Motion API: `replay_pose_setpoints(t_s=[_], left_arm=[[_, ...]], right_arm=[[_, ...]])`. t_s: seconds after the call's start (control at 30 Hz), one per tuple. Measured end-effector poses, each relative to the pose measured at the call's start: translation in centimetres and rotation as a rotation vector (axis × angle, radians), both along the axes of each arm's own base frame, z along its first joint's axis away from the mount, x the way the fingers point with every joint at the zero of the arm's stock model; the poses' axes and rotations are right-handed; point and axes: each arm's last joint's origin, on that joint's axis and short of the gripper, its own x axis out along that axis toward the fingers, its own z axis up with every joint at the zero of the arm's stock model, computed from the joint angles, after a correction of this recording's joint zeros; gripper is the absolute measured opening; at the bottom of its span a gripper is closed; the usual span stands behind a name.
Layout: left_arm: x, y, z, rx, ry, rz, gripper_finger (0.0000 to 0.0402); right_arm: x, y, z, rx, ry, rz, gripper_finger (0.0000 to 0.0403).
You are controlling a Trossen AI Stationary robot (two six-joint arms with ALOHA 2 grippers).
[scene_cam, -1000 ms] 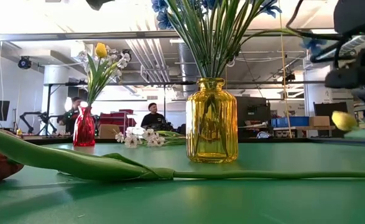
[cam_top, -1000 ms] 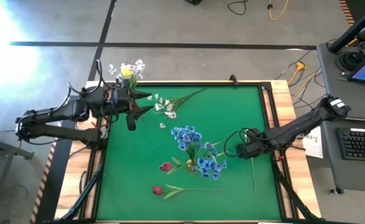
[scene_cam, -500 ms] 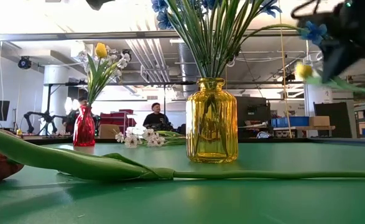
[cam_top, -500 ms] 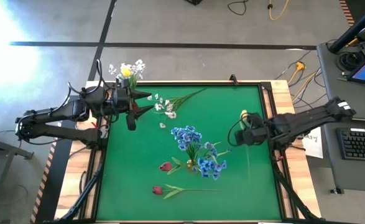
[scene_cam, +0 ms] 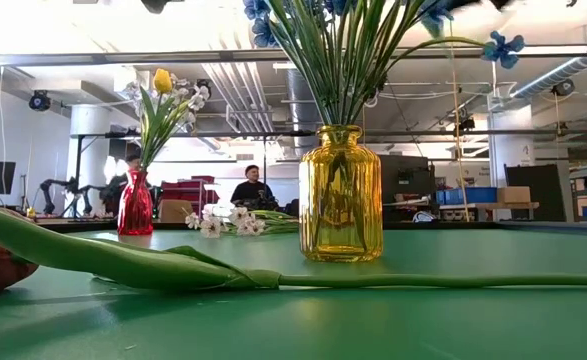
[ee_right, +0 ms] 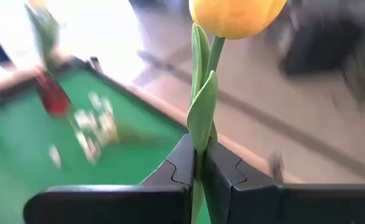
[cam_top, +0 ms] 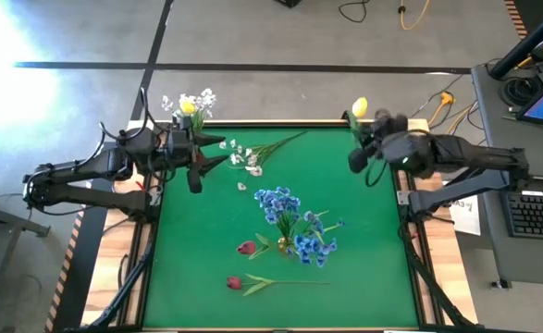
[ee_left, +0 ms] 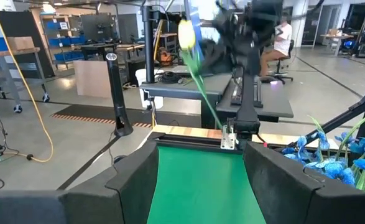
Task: Sort flowers into vase by color
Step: Put the yellow flower into the red vase
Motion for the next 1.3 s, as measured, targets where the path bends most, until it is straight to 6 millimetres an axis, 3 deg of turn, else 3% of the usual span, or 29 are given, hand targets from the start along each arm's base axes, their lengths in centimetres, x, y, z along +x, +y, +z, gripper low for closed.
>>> replay_pose_setpoints(t_s=[0.17,0.3,0.47,0.83,1.3], left_arm=[[1.5,0.1,-0.2,-0.005,-0.018,-0.044,0.0221],[3.6,0.2,-0.6,0.005,-0.047,-0.114,0.0221],[5.3,0.5,-0.7,0.074,-0.048,-0.111,0.0221],[8.0,1.4,1.6,0.143,-0.019,-0.081,0.0221],[9.4,3.9,1.6,0.14,-0.004,0.012,0.0221]], right_arm=[[2.2,-0.9,3.4,-0.257,-0.132,0.189,0.0013],[4.2,-1.6,4.5,-0.351,-0.242,0.357,0.0013],[7.2,-2.8,4.4,-0.393,-0.287,0.474,0.0013],[13.3,-3.8,5.5,-0.443,-0.316,0.676,0.0013],[16.4,-4.1,5.1,-0.427,-0.317,0.759,0.0013]])
